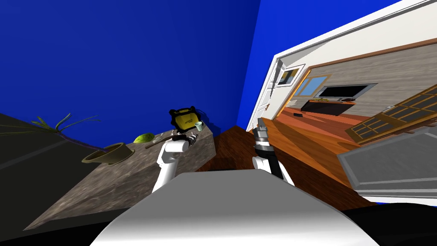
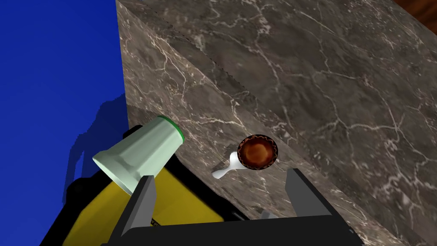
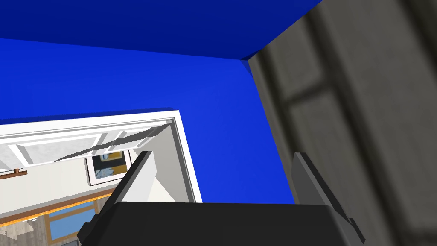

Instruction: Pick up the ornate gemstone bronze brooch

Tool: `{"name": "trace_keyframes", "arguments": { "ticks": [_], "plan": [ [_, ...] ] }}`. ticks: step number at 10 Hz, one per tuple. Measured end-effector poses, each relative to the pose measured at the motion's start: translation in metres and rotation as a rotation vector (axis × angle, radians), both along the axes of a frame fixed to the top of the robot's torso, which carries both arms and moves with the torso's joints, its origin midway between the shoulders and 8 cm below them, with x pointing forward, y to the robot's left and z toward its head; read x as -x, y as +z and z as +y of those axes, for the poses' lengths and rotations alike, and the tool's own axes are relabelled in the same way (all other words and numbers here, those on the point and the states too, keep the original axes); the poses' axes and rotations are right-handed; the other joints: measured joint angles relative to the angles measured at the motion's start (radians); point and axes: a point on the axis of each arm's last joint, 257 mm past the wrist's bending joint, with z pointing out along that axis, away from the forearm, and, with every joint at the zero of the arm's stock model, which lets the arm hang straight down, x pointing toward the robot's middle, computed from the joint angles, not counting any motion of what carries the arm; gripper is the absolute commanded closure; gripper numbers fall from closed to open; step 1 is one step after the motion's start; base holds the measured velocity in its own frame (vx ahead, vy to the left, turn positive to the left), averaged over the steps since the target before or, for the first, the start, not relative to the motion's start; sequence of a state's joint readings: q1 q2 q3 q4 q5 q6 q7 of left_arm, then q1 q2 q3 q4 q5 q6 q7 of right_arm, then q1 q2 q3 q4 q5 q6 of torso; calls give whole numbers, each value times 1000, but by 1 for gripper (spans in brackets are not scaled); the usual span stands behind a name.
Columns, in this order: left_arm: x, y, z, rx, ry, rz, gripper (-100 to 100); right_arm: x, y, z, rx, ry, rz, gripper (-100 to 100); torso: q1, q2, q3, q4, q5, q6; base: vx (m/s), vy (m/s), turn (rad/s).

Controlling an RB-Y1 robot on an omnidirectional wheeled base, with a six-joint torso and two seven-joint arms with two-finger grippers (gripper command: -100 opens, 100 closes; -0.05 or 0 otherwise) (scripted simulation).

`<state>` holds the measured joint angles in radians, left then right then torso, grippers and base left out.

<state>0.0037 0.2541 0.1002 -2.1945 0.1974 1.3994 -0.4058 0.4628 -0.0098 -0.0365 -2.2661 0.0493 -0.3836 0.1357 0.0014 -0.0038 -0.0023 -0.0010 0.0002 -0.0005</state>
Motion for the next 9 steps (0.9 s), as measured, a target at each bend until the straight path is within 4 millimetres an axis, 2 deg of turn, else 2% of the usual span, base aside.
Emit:
{"name": "trace_keyframes", "arguments": {
  "ticks": [9],
  "plan": [
    [32, -30, 30, -75, 26, 239, -100, 0, 0, 0, 0, 0, 0, 0, 1, -2, -1, 0, 0, 0, 88, 25, 12]
  ]
}}
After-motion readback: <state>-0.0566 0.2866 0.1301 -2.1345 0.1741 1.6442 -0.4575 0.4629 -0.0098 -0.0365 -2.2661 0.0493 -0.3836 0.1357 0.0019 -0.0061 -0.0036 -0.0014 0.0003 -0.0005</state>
